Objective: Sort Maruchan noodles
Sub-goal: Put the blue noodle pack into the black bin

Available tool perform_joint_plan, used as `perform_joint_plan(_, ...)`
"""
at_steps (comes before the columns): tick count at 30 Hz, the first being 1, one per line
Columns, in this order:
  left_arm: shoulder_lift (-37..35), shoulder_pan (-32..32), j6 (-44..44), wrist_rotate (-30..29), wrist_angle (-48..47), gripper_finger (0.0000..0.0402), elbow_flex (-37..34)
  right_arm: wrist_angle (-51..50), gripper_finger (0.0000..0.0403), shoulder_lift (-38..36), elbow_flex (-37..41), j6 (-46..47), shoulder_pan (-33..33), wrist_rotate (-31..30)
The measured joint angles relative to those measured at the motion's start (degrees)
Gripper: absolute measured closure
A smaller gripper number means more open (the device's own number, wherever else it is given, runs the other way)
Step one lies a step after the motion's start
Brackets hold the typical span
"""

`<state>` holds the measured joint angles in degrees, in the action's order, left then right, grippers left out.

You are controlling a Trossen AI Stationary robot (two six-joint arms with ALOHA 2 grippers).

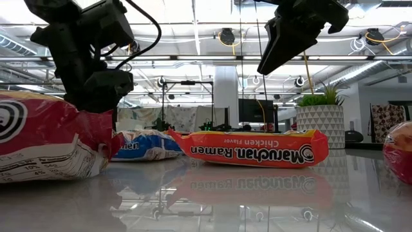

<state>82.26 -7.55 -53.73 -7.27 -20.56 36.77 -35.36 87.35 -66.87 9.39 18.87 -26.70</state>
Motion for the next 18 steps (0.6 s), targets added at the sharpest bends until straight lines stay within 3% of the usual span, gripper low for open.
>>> perform_joint_plan(10,0.0,0.0,2.7,3.3,4.0,0.0235,0.0,0.0,0.0298,0.0,0.0,0.0,0.0,0.0)
perform_joint_plan(18,0.0,-0.4,6.3,6.6,4.2,0.0329,0.0,0.0,0.0298,0.0,0.0,-0.4,0.0,0.0)
